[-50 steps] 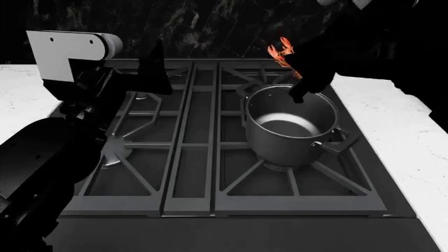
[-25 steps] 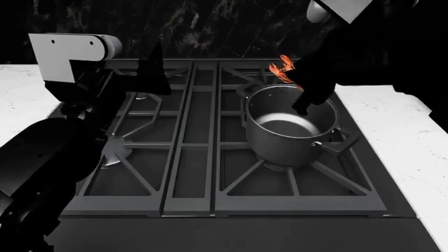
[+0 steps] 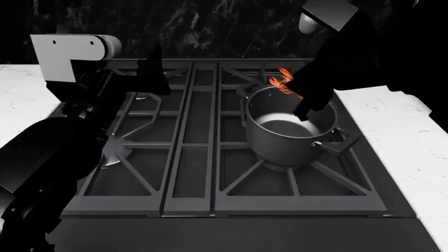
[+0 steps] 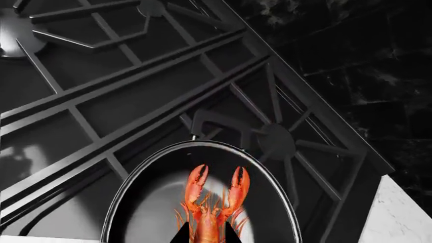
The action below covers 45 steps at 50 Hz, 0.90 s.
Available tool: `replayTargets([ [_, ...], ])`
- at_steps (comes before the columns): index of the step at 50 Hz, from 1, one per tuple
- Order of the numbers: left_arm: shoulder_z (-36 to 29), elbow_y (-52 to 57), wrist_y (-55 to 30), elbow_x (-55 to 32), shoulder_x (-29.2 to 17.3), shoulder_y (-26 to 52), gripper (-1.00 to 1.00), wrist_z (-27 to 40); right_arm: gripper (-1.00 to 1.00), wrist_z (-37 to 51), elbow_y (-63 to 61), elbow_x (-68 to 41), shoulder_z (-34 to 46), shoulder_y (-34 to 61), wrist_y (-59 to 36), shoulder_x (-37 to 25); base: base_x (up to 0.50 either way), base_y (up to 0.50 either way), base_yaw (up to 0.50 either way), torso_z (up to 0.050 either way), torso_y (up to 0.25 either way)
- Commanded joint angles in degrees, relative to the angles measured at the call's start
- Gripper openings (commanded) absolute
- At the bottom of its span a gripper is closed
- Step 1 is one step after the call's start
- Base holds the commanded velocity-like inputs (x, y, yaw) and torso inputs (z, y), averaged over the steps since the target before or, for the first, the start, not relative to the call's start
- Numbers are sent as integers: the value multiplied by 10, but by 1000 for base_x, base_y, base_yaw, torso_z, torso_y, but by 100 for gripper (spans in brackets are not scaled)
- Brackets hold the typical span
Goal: Frozen meat rests on a plate on the counter. Retrieve the meat and place it in a pot on a burner. Then turn the burner on.
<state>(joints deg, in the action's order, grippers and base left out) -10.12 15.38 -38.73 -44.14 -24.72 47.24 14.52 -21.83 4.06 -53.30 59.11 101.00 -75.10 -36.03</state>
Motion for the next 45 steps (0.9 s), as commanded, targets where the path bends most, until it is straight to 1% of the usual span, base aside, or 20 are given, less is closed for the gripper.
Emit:
replayTargets([
  [1,-1,-3,2,-1,0,1,100,0,-100,-38,44,31,39,8,21,14,0,0,0,0,0],
  [18,-2,-2,3,0,-6,-2,100,1,-100,-78,66,41,82,18,14,25,0,0,0,0,0],
  [36,-4,-12,12,2,-5,-2,100,-4,-100,-127,157,87,131,28,59,66,0,0,0,0,0],
  [45,-1,-15,14,0,-6,-4,100,-3,-100,-138,166,92,142,29,65,75,0,0,0,0,0],
])
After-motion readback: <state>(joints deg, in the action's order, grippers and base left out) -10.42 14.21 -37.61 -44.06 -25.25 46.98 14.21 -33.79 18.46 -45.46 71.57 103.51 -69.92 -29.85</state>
